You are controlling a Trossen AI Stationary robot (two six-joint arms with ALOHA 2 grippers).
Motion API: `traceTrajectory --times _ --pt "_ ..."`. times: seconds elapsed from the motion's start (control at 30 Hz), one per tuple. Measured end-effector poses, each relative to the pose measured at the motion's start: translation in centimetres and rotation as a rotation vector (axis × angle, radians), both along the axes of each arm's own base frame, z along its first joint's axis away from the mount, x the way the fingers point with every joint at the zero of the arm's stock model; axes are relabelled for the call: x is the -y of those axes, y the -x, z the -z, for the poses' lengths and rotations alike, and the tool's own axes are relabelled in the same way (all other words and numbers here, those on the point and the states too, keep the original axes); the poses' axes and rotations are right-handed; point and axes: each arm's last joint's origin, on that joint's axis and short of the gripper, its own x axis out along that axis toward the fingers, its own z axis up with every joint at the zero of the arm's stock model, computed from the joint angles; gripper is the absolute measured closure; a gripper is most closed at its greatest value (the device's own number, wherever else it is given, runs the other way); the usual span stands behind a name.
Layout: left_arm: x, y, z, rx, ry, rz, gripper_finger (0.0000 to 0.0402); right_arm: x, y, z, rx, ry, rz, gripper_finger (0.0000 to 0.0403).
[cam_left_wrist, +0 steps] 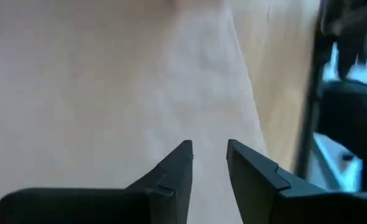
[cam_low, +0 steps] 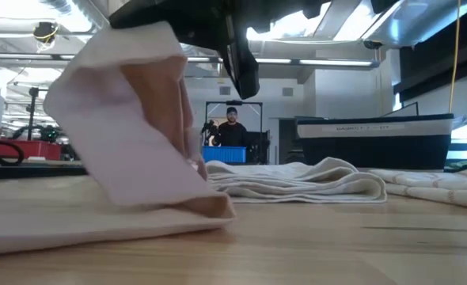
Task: Fold towel
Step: Fold the light pink towel
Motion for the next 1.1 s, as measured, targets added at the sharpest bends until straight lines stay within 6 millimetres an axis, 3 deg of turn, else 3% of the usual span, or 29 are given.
traceTrajectory --times 0.2,0.37,0.63,0.77,1.1 --pt "1.5 2.9 2.4 -0.06 0.011 -0.116 0.0309 -0.1 0.0 0.0 -0.002 0.008 -0.023 0.0394" --pt "1.8 3.0 4.4 -0.059 0.049 -0.226 0.0309 -0.2 -0.2 -0.5 0.052 -0.025 -0.058 0.0394" --pt "2.2 2.4 4.4 -0.033 0.067 -0.154 0.0309 -2.0 -3.2 0.1 0.076 0.017 -0.19 0.0394" --pt "2.2 2.4 4.3 -0.03 0.061 -0.142 0.0309 -2.4 -3.8 0.9 -0.034 0.073 -0.242 0.0393" --pt "2.0 2.3 3.6 -0.022 0.063 -0.124 0.0309 -3.3 -5.3 2.2 0.049 0.067 -0.293 0.0393"
